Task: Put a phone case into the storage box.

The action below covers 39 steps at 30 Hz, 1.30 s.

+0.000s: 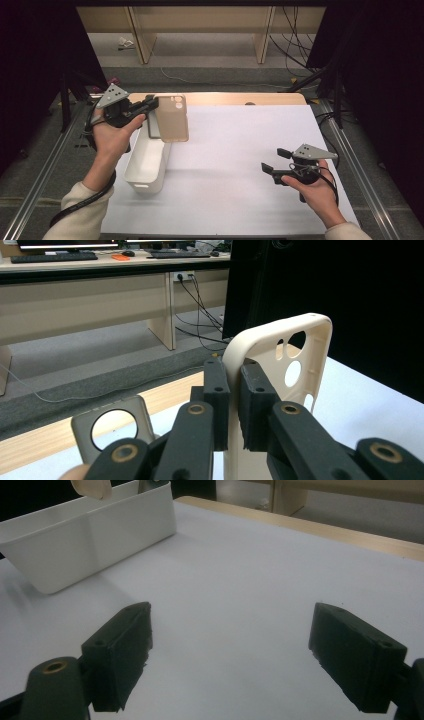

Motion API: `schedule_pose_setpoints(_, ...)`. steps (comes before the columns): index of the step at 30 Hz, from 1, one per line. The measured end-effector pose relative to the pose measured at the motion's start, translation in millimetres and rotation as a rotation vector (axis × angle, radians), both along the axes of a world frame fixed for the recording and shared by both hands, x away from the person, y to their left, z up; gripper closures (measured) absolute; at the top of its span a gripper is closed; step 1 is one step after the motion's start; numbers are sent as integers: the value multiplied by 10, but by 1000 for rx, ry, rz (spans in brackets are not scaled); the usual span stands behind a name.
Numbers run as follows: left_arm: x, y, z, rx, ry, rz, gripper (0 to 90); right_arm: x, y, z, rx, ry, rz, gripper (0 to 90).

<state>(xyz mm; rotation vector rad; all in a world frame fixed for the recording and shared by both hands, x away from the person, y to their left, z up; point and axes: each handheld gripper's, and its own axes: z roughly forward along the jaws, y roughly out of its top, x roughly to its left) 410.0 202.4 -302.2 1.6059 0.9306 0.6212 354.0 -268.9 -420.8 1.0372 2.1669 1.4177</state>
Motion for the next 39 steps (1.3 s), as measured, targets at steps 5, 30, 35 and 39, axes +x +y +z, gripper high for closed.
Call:
schedule_pose_setpoints(5,0,80,33,-6,-5,16,834,-2,-1,1,-1,0,0,182)
schedule_pose_setpoints(30,28,333,78,20,-17,68,834,4,7,-16,-15,2,0,172)
schedule_pose_setpoints(35,31,375,86,23,-19,76,834,4,9,-18,-16,3,0,172)
schedule_pose_setpoints(39,40,401,82,26,-17,80,834,5,8,-19,-15,2,-2,172)
